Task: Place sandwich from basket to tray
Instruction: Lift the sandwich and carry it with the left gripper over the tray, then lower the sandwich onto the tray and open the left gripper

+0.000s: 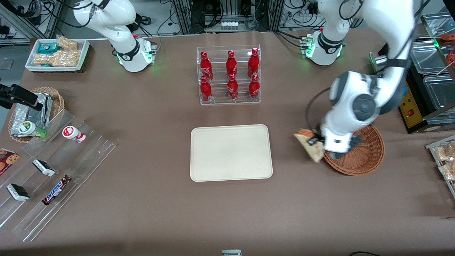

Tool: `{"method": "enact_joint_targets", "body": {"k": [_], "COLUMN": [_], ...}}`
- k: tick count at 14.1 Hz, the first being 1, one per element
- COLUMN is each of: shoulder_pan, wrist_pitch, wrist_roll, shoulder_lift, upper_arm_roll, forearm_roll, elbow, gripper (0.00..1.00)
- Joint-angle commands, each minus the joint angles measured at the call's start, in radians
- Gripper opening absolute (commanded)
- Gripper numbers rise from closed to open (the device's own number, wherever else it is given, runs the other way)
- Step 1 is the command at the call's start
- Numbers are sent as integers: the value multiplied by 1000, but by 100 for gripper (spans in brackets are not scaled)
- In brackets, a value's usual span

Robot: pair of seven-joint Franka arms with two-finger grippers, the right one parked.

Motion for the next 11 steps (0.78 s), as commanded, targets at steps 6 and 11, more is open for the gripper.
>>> {"method": "enact_joint_targets", "body": {"k": [6, 11], "shoulder_pan": [-332, -433], "wrist_pitch": [23, 75], "wrist_roll": [-4, 1], "shoulder_lift": [387, 522], "upper_arm_roll": [8, 13], "forearm_roll": [124, 164], "elbow": [452, 577], "gripper": [5, 5]}}
